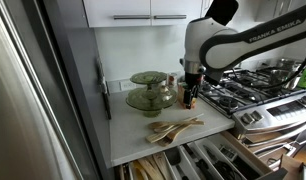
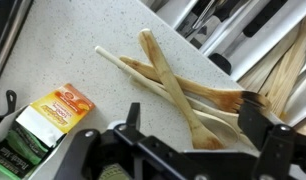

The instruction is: Put the wooden cooking sticks in the open drawer

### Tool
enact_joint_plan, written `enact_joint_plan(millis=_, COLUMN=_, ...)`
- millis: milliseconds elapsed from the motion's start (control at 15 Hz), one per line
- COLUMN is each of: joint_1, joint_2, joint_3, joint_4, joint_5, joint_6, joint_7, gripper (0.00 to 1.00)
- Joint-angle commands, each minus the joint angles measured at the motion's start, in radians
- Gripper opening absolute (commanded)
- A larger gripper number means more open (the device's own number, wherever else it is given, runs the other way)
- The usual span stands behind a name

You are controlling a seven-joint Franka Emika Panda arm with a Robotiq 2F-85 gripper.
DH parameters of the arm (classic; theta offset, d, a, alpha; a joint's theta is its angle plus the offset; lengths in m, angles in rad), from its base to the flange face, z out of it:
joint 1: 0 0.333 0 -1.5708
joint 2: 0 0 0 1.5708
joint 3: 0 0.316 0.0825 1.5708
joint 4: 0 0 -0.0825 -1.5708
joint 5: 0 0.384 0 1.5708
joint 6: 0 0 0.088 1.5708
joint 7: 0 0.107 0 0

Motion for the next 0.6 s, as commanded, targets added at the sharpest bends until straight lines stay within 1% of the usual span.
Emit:
enact_joint_plan(millis=0, joint_1=0.015, joint_2=0.03, joint_3=-0.011, joint_4=0.02, joint_5=-0.008, joint_6=-0.003, joint_7=-0.005, gripper=1.0)
enact_joint_plan(millis=133, joint_1=0.016, joint_2=0.056, joint_3=-0.012, joint_4=0.043, joint_5=-0.012, joint_6=-0.008, joint_7=-0.015, gripper=1.0)
enact_joint_plan(millis=267, joint_1=0.016, joint_2=0.058, joint_3=-0.012, joint_4=0.053, joint_5=-0.012, joint_6=-0.016, joint_7=-0.02, gripper=1.0)
enact_joint_plan(millis=333, joint_1=0.018, joint_2=0.065, joint_3=-0.011, joint_4=0.053, joint_5=-0.021, joint_6=0.001, joint_7=-0.066, gripper=1.0)
enact_joint_plan(millis=400, joint_1=0.024, joint_2=0.086, joint_3=-0.009, joint_4=0.056, joint_5=-0.022, joint_6=0.0, joint_7=-0.161, gripper=1.0)
enact_joint_plan(millis=533, joint_1=0.025, joint_2=0.107, joint_3=-0.013, joint_4=0.047, joint_5=-0.007, joint_6=0.011, joint_7=-0.271, gripper=1.0)
